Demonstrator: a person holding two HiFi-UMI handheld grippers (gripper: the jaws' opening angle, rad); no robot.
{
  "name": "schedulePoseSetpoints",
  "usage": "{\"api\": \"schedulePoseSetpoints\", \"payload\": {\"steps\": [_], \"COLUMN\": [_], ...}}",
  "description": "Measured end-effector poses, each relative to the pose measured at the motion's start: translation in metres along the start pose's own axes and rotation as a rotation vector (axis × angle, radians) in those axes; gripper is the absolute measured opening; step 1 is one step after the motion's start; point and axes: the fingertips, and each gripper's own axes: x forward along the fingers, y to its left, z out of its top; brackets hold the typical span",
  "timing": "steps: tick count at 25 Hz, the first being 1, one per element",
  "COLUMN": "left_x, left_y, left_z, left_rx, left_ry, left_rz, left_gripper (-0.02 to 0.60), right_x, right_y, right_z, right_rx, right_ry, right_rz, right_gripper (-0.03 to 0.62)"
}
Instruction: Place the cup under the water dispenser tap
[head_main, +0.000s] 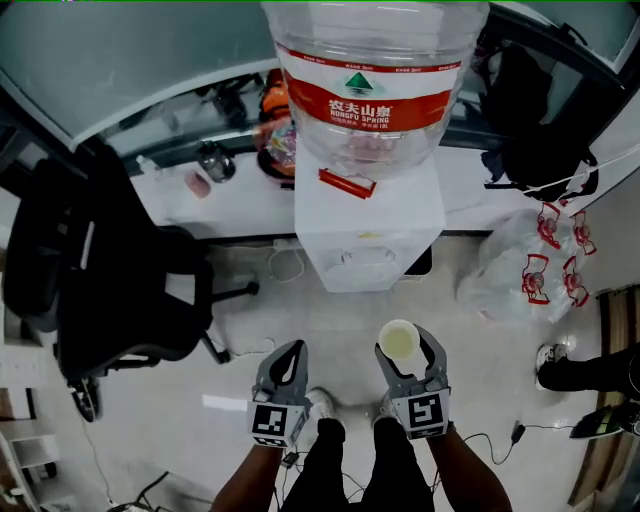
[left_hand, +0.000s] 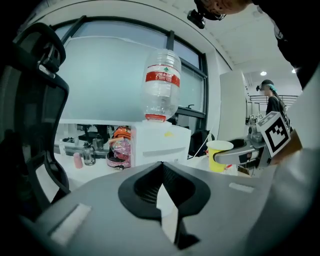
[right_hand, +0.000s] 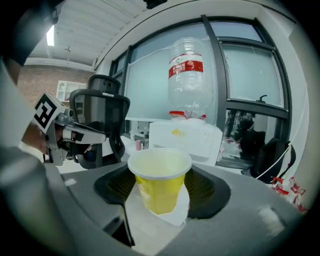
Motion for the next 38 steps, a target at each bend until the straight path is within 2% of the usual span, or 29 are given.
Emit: {"api": "schedulePoseSetpoints", "payload": {"steps": [4,9,13,16,19,25,32,38], "left_x": [0.031,0.062,0.087,0.100,0.112,0.135,0.143,0.137], "left_y": [0.000,0.002,0.015,0.026,0.032,0.033,0.029,0.027], "left_z": [-0.033,-0.073,-0.092,-0.111,-0.120,-0.141,-0.157,-0.174], "left_rx": [-0.025,0.004,0.013,0.020,0.023,0.034,-0.024,-0.030], "left_ry": [0.005,0.027,-0.023,0.004,-0.035,-0.022,-0.018,0.046], "left_rz": [-0.005,0.001,0.024,0.045,0.041,0.007,0.006,0.011], "left_gripper": [0.015,0.015,0.015,0.015,0.015,0.015,0.015,0.015], "right_x": [0.023,0.050,0.082,0.107,0.132,0.177,0.218,0.235], "right_y": [-0.013,-0.033,-0.045,-0.050,-0.057,-0.064,-0.082,-0.091], "right_z": [-0.036,-0.080,-0.106,-0.123,-0.142,-0.165,-0.192,-0.201], "right_rx": [0.030,0.051,0.040,0.030,0.039,0.043,0.092,0.120], "right_ry": [0.000,0.018,0.014,0.010,0.022,0.018,0.013,-0.005], "right_rz": [-0.018,-0.045,-0.043,-0.044,-0.054,-0.067,-0.097,-0.132], "right_gripper": [0.301,0.301,0.301,0.301,0.301,0.301,0.302,0.305]}}
